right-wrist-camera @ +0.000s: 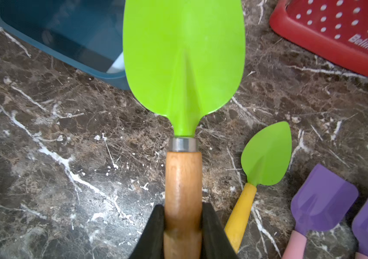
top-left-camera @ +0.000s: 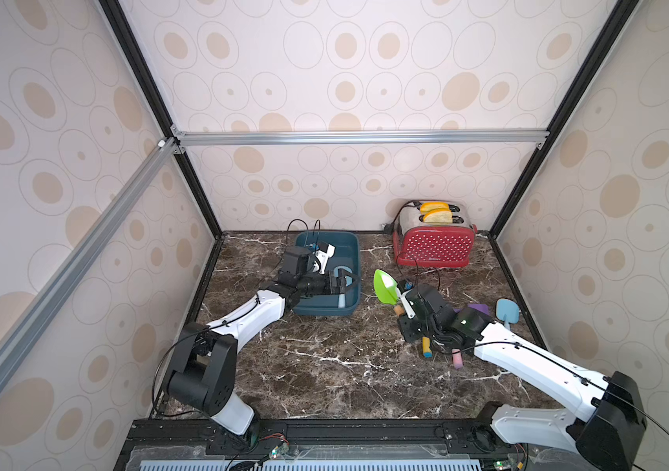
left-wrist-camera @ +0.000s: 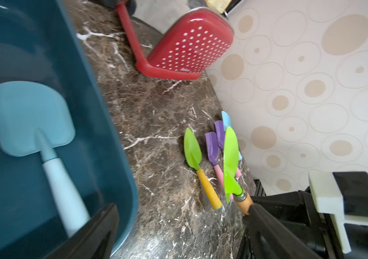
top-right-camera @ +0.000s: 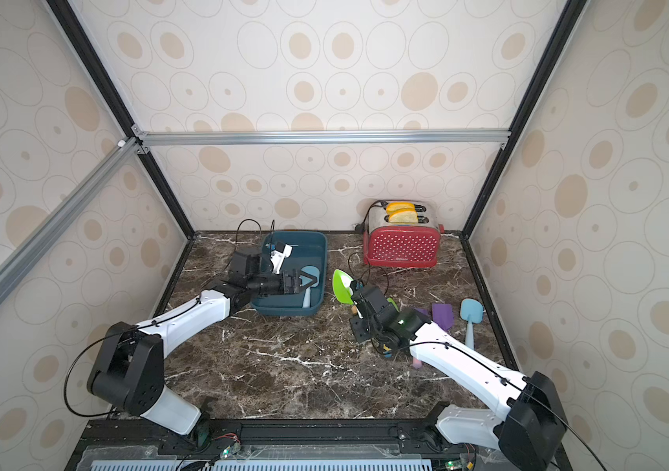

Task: Put the shovel into the storage box
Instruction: Pick up the shovel from the center of the board.

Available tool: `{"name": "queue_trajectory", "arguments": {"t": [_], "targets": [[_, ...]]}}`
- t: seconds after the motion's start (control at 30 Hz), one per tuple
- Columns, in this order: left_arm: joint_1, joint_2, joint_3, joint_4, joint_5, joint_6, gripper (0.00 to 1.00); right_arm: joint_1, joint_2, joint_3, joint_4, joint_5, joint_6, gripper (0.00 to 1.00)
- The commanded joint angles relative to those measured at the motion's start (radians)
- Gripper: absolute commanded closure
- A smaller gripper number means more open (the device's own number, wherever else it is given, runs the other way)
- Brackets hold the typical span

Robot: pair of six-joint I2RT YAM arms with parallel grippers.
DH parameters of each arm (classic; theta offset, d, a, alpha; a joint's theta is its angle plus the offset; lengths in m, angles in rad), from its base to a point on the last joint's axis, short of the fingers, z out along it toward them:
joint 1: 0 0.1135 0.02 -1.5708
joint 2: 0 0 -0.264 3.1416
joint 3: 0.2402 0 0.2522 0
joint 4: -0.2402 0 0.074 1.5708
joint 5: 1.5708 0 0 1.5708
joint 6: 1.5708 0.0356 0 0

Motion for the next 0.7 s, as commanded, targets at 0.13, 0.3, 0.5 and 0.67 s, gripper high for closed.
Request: {"name": "queue_trajectory", "arguments": {"t": [0.13,0.3,0.5,0.67], "targets": [[-0.03,0.035,-0.022,0.254,0.067,-0.173,0.1,0.008,0.055,0.069,0.0,-0.012,-0.059,1.0],[-0.052,0.068,-0.016,0.266,0.061,-0.182,0.21,0.021,0.078,0.104,0.013,-0.017,-0.065,1.0],[-0.096,0.111,0.004,0.298,0.06,-0.209,0.36,0.044,0.117,0.149,0.025,-0.017,-0.074,1.0],[-0.102,0.12,0.008,0.3,0.053,-0.213,0.66,0.058,0.128,0.172,0.027,-0.009,-0.082,1.0]]}}
